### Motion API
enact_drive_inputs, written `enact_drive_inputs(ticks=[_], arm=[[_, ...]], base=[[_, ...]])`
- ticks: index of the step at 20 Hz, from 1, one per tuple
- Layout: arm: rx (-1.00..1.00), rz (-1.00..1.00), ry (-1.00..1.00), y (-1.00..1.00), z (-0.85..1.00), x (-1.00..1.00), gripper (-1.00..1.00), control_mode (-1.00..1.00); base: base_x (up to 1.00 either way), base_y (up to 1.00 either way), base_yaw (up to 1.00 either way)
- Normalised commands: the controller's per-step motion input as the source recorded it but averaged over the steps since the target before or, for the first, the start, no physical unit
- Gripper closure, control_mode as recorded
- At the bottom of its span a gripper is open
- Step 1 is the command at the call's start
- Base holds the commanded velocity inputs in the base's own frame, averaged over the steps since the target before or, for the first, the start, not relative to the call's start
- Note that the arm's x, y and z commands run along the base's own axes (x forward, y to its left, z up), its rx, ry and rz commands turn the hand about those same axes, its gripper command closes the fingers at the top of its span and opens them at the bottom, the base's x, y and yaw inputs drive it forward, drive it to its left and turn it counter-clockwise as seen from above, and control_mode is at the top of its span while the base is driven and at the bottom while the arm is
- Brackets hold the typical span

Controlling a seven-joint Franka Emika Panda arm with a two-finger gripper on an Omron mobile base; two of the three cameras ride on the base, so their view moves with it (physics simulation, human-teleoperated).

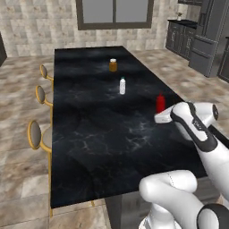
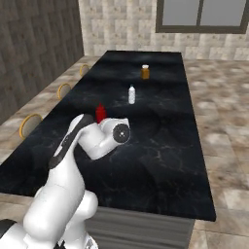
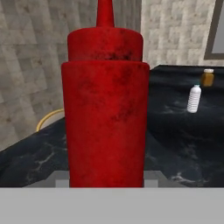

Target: Move the ketchup and shaker from the cabinet to the dining counter.

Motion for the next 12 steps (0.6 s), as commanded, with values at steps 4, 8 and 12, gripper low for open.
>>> enact_drive_inputs(ticks=[4, 8, 12], arm=[[0.07, 0.03, 0.05, -0.08, -0.46, 0.46, 1.0, -1.0], [0.07, 0.06, 0.0, -0.11, -0.38, 0.44, 1.0, -1.0], [0.04, 0.12, 0.0, -0.18, -0.29, 0.42, 1.0, -1.0]], base=[[0.0, 0.0, 0.0], [0.0, 0.0, 0.0], [0.0, 0.0, 0.0]])
